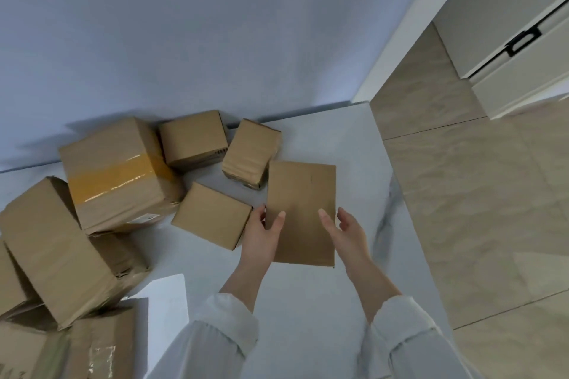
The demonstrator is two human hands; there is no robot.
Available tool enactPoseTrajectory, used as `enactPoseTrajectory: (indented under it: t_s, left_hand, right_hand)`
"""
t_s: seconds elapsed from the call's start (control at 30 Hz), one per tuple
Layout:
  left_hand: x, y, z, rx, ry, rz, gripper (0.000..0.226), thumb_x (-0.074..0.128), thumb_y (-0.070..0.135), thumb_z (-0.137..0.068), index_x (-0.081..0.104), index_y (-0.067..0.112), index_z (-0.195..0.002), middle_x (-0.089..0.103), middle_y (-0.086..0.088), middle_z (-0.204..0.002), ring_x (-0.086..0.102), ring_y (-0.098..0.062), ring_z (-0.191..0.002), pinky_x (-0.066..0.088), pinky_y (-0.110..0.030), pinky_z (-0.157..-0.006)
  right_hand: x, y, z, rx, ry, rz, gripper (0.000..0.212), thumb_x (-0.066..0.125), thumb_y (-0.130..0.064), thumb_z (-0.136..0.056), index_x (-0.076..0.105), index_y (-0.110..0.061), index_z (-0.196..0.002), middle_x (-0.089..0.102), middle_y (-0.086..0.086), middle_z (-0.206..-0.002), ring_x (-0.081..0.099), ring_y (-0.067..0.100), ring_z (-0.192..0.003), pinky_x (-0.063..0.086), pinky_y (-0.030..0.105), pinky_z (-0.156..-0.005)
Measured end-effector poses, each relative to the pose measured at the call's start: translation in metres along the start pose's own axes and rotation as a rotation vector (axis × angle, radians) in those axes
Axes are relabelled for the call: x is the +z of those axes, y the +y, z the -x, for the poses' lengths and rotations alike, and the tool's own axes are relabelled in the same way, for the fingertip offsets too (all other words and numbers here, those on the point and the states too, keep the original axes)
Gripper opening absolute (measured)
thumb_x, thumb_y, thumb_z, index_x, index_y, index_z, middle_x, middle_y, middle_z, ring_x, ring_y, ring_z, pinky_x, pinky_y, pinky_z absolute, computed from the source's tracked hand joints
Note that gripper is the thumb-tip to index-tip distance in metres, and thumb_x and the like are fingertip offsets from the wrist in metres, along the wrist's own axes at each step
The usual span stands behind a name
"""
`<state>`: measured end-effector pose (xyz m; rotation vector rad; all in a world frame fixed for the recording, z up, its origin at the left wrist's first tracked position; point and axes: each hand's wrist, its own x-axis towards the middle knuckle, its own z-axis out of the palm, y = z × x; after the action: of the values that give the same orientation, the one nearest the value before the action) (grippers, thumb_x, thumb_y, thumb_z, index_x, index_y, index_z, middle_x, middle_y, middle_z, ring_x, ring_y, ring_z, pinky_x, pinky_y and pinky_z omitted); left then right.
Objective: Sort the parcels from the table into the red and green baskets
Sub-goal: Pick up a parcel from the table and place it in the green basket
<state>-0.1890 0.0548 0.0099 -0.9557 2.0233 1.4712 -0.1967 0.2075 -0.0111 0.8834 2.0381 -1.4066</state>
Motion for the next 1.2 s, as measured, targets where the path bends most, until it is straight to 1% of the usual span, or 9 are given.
enactPoseTrajectory:
  t_s: [0.3,0.47,0.57,0.73,0.8,0.9,1.03,1.1,1.2]
  left_hand:
    - [-0.002,0.015,0.021,-0.073,0.027,0.11,0.043,0.046,0.044,-0.093,0.049,0.014,-0.123,0.053,0.002,-0.111,0.048,-0.014,-0.102,0.038,-0.027,-0.088]
    - [-0.029,0.044,0.045,-0.149,-0.053,0.223,0.061,0.037,0.073,-0.079,0.05,0.02,-0.107,0.055,0.001,-0.108,0.054,-0.015,-0.094,0.045,-0.04,-0.091]
    - [-0.055,0.069,0.065,-0.175,-0.105,0.288,0.095,0.032,0.088,-0.058,0.043,0.023,-0.127,0.053,-0.001,-0.12,0.052,-0.025,-0.112,0.047,-0.048,-0.091]
    - [-0.105,0.083,0.113,-0.082,-0.111,0.39,0.049,0.04,0.066,-0.085,0.042,0.028,-0.116,0.052,-0.001,-0.114,0.05,-0.026,-0.113,0.046,-0.05,-0.096]
    - [-0.125,0.076,0.135,0.004,-0.135,0.446,0.032,0.042,0.053,-0.092,0.043,0.029,-0.113,0.053,0.002,-0.113,0.049,-0.021,-0.112,0.046,-0.043,-0.092]
    - [-0.155,0.053,0.168,0.14,-0.165,0.517,0.013,0.039,0.031,-0.098,0.051,0.027,-0.102,0.057,0.005,-0.107,0.052,-0.013,-0.106,0.041,-0.035,-0.094]
    - [-0.181,0.018,0.198,0.331,-0.226,0.453,0.029,0.036,0.012,-0.097,0.054,0.033,-0.106,0.056,0.002,-0.118,0.051,-0.012,-0.114,0.04,-0.026,-0.098]
    - [-0.192,0.01,0.209,0.364,-0.259,0.449,0.035,0.037,0.007,-0.095,0.052,0.034,-0.112,0.057,0.004,-0.121,0.051,-0.01,-0.116,0.038,-0.024,-0.096]
    - [-0.21,0.005,0.215,0.346,-0.271,0.491,0.024,0.046,0.027,-0.095,0.052,0.029,-0.118,0.056,0.002,-0.127,0.049,-0.014,-0.122,0.036,-0.031,-0.105]
  right_hand:
    - [-0.004,0.005,0.006,-0.034,0.042,0.034,0.048,0.075,-0.03,-0.076,0.053,-0.018,-0.116,0.062,0.0,-0.112,0.06,0.019,-0.095,0.05,0.038,-0.087]
    - [-0.027,-0.015,0.055,-0.15,0.068,-0.062,0.04,0.077,-0.021,-0.074,0.054,-0.025,-0.107,0.064,-0.008,-0.105,0.061,0.014,-0.099,0.05,0.029,-0.08]
    - [-0.029,-0.028,0.091,-0.264,0.048,-0.107,0.04,0.079,-0.014,-0.072,0.054,-0.029,-0.1,0.063,-0.009,-0.105,0.06,0.01,-0.102,0.049,0.021,-0.075]
    - [-0.023,-0.048,0.147,-0.39,-0.013,-0.106,0.04,0.076,-0.016,-0.075,0.049,-0.038,-0.095,0.062,-0.007,-0.113,0.06,0.011,-0.107,0.051,0.032,-0.09]
    - [-0.022,-0.06,0.173,-0.388,-0.084,-0.173,0.032,0.068,-0.03,-0.083,0.049,-0.031,-0.109,0.06,-0.005,-0.117,0.059,0.012,-0.11,0.048,0.038,-0.098]
    - [-0.019,-0.082,0.213,-0.347,-0.167,-0.322,0.053,0.034,-0.049,-0.093,0.032,-0.022,-0.138,0.054,-0.002,-0.122,0.056,0.018,-0.112,0.042,0.035,-0.099]
    - [-0.006,-0.094,0.254,-0.346,-0.217,-0.144,0.061,0.042,-0.057,-0.085,0.04,-0.024,-0.136,0.055,-0.005,-0.128,0.054,0.013,-0.116,0.041,0.037,-0.104]
    - [0.001,-0.094,0.271,-0.377,-0.195,-0.105,0.047,0.05,-0.055,-0.084,0.049,-0.029,-0.122,0.059,-0.008,-0.121,0.056,0.01,-0.111,0.042,0.038,-0.104]
    - [0.005,-0.09,0.292,-0.436,-0.21,-0.096,0.035,0.053,-0.044,-0.089,0.05,-0.029,-0.12,0.06,-0.012,-0.116,0.057,0.003,-0.105,0.047,0.023,-0.092]
